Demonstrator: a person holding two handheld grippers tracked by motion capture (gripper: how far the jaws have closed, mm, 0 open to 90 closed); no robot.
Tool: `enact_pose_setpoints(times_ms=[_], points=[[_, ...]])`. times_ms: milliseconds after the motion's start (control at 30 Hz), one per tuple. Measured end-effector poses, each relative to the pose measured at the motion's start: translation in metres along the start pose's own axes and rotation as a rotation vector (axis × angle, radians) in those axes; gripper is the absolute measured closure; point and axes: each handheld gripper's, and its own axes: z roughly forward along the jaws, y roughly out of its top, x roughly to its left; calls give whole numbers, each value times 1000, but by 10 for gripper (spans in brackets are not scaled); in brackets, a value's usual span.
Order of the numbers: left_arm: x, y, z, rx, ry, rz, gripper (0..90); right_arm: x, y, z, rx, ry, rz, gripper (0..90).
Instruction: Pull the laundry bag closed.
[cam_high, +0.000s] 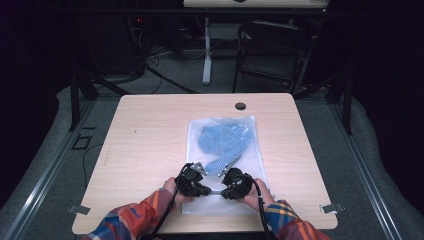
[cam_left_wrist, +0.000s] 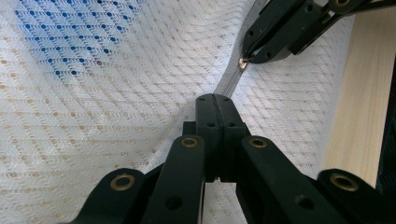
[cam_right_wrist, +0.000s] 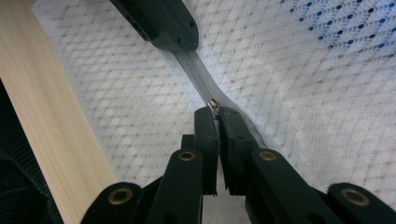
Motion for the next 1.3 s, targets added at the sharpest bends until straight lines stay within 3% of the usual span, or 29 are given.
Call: enact_pose_setpoints(times_ms=[333,533,733,1067,1133,1300], points=[[-1,0,0,0,-1,-1,900,-6,-7,-6,26,-17,8,870],[-1,1,0,7,4,8,900,-10,-14,-9,15,-6,37,869],[-8,3,1,6,48,27,889,-11,-11,-8,33,-8,17,865],[-13,11,10,-26,22,55,854,-15,-8,-8,53,32,-3,863],[-14,12,12,-25,11,55,855,-15,-9,-8,45,23,-9,863],[-11,13,13,-16,-11,67,843,-15,-11,-8,26,24,52,862]])
